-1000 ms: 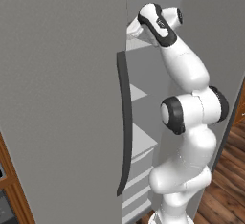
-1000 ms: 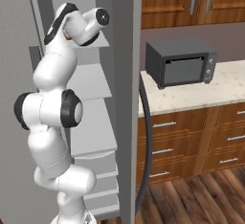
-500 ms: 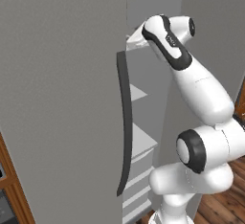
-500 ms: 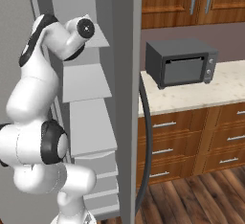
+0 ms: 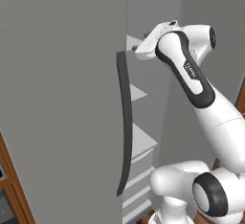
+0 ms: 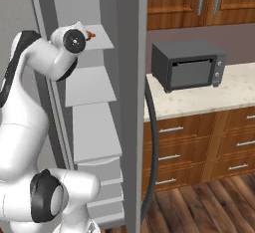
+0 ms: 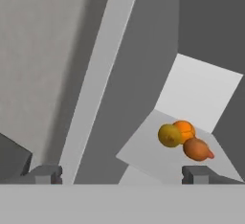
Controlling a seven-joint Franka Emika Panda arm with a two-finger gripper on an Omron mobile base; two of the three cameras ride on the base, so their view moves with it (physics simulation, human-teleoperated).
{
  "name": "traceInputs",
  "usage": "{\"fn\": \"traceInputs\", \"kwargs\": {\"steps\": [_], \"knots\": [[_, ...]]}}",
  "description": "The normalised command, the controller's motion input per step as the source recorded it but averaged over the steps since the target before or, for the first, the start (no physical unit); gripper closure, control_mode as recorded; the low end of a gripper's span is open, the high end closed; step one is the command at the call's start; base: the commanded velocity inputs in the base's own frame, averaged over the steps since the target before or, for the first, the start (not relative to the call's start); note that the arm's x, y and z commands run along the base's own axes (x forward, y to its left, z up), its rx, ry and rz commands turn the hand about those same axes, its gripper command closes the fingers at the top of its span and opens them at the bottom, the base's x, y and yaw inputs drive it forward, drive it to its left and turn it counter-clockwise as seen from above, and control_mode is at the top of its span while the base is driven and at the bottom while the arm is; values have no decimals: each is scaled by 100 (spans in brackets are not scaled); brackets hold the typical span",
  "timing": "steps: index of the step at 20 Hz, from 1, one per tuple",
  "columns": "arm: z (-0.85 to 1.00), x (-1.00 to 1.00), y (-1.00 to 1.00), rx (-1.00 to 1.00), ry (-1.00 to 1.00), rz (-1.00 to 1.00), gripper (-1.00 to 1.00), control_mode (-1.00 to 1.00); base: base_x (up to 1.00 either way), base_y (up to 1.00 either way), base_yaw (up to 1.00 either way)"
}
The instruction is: Take the orange and tangerine from the second highest rack and move them to the highest rack where the lemon and carrot are located, to maximize freezer space. Close the freezer door after rearranging.
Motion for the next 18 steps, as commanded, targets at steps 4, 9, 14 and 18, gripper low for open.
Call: {"fn": "traceInputs", "kwargs": {"steps": [4,9,14,18], "knots": [[4,-100,-14,0,0,-1,-100,-100,0,0,0],[4,-100,-13,-3,0,-1,-100,-100,0,0,0],[0,-100,-9,-4,0,-5,-100,-100,0,0,0],[0,-100,-3,-3,0,-8,-100,-100,0,0,0]]}}
